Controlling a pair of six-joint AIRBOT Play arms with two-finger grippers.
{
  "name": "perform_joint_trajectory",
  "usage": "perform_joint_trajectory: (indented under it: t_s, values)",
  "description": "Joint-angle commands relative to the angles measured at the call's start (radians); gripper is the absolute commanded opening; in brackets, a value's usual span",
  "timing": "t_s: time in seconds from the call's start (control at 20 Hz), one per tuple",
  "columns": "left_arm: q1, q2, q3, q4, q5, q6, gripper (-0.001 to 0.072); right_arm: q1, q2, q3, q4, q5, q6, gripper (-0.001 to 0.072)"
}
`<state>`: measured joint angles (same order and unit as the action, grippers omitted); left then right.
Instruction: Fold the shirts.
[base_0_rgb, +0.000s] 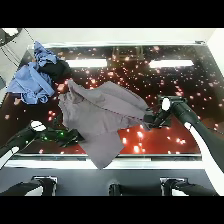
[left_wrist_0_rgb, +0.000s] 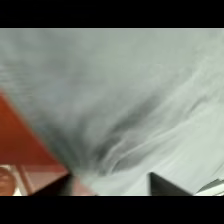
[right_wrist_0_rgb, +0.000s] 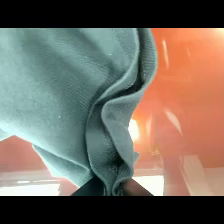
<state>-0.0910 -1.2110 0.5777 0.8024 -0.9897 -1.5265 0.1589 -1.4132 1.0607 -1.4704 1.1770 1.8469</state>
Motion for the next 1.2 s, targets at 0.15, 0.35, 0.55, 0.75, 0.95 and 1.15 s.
perform_joint_trajectory:
  t_s: [0.15, 0.35, 0.55, 0.75, 0.95, 1.15]
  values:
    - [-0.055, -0.016, 0.034, -0.043, 0.252, -0.081, 0.0029, 0.0, 0.049, 0.003, 0.033, -0.008, -0.021, 0.0062]
    - [0.039, 0.17, 0.395, -0.043, 0.206, 0.196, 0.0028, 0.0, 0.266, 0.135, -0.258, -0.116, -0.006, 0.0061]
    - [0.169, 0.367, 0.984, -0.039, 0.316, 0.233, 0.0028, 0.0, 0.564, 0.402, -0.509, -0.422, 0.029, 0.0062]
    - [0.291, 0.467, 1.35, -0.032, 0.314, 0.141, 0.0027, 0.0, 0.824, 0.555, -0.418, -0.515, 0.189, 0.0061]
    - [0.291, 0.51, 1.365, -0.02, 0.283, 0.099, 0.0027, 0.0, 0.95, 0.555, -0.419, -0.496, 0.2, 0.006]
    - [0.291, 0.461, 1.362, 0.04, 0.22, 0.085, 0.0027, 0.0, 0.929, 0.555, -0.425, -0.396, 0.2, 0.006]
